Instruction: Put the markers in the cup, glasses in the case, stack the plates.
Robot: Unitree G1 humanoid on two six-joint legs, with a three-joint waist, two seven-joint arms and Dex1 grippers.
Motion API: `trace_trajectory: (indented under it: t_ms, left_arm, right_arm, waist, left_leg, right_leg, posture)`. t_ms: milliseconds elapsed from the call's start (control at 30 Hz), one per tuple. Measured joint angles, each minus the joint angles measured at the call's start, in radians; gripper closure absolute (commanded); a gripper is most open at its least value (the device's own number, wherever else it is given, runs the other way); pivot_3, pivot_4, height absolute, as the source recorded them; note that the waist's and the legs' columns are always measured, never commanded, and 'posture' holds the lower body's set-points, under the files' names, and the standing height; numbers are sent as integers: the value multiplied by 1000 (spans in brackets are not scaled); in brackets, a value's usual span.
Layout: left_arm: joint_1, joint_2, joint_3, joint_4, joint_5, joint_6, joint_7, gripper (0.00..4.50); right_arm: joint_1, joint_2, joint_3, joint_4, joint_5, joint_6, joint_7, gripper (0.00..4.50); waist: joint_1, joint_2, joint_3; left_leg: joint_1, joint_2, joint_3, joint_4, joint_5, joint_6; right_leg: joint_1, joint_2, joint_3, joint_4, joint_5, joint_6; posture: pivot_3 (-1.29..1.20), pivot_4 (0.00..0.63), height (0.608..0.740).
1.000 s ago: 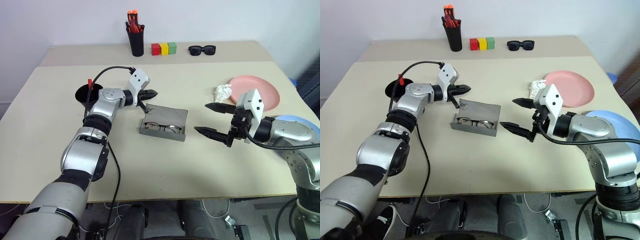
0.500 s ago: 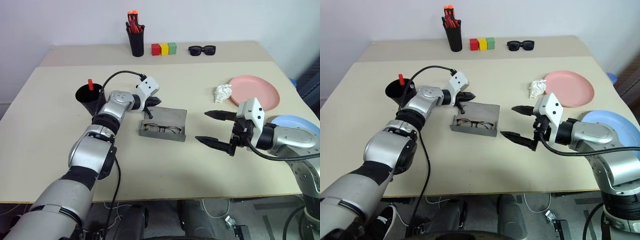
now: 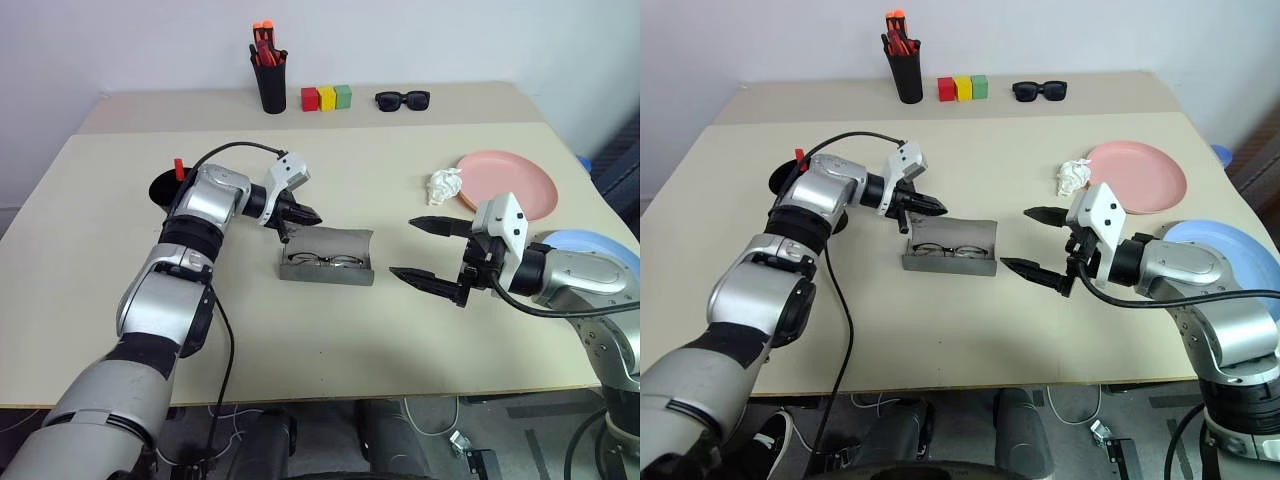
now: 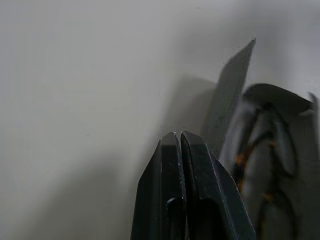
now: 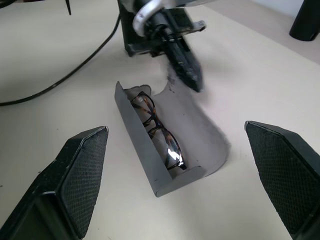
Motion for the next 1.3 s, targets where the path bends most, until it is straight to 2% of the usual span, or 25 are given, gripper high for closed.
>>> trace_trajectory:
  t_ms: [133,333,400,500,600,633,700,833,1033,1300]
  left_arm:
    - [104,41,-38,-170,-11,86,-60,4423]
    - [189,69,-31,-359,-63,186,-55,4423]
    - [186,41,8,-369,-103,203,-10,4423]
    - [129,-10,159,-353,-214,155,103,4423]
    - [54,-10,263,-353,-307,140,145,3595]
    - [50,-6,276,-360,-324,138,147,3193]
    - [76,0,276,-387,-354,151,129,2118]
    - [175,8,241,-468,-425,234,62,62]
    - [214,29,222,-574,-489,277,33,24]
    - [247,30,180,-598,-497,197,29,24]
  right_arm:
    - [-4,0,8,9,-8,-10,0,0]
    - [-7,0,11,24,-20,-21,-1,0]
    - [-11,0,12,33,-29,-27,-4,0]
    - [-29,-3,9,80,-75,-55,-35,0]
    - [-31,-36,-2,155,-144,-90,-64,0]
    - [-31,-42,-13,174,-153,-91,-69,0]
    - [-28,-64,-39,200,-163,-86,-74,0]
    - [42,-178,-144,238,-183,-34,-77,0]
    - [296,-321,-234,290,-282,1,-31,0]
    - [322,-330,-213,371,-368,35,-75,0]
  waist:
    - [1,0,0]
    - [5,0,0]
    - [8,0,0]
    - [6,-1,1]
    - [3,0,0]
    - [3,1,-1]
    - [2,2,-1]
    - [10,1,-1]
    - [5,1,-1]
    - [2,2,-1]
  left_leg:
    - [0,0,0,0,0,0]
    - [0,0,0,0,0,0]
    - [-1,0,-1,1,0,0]
    - [-1,0,-1,2,0,0]
    - [0,0,0,0,0,0]
    - [0,0,0,0,0,0]
    - [0,0,1,0,0,0]
    - [-1,0,0,1,0,0]
    - [2,0,1,1,0,0]
    - [3,1,3,1,0,-1]
  right_leg:
    - [0,0,0,0,0,0]
    - [0,0,0,0,0,0]
    - [0,0,0,0,0,0]
    - [0,0,0,0,0,0]
    - [0,0,0,0,0,0]
    - [0,0,0,0,0,0]
    - [0,0,1,0,0,0]
    - [0,0,0,0,0,0]
    - [3,0,1,0,0,0]
    - [3,0,2,0,0,0]
  posture:
    - [0,150,740]
    - [0,150,740]
    - [0,150,740]
    - [0,150,740]
    - [0,150,740]
    - [0,150,740]
    - [0,150,740]
    - [0,150,740]
    - [0,150,740]
    - [0,150,740]
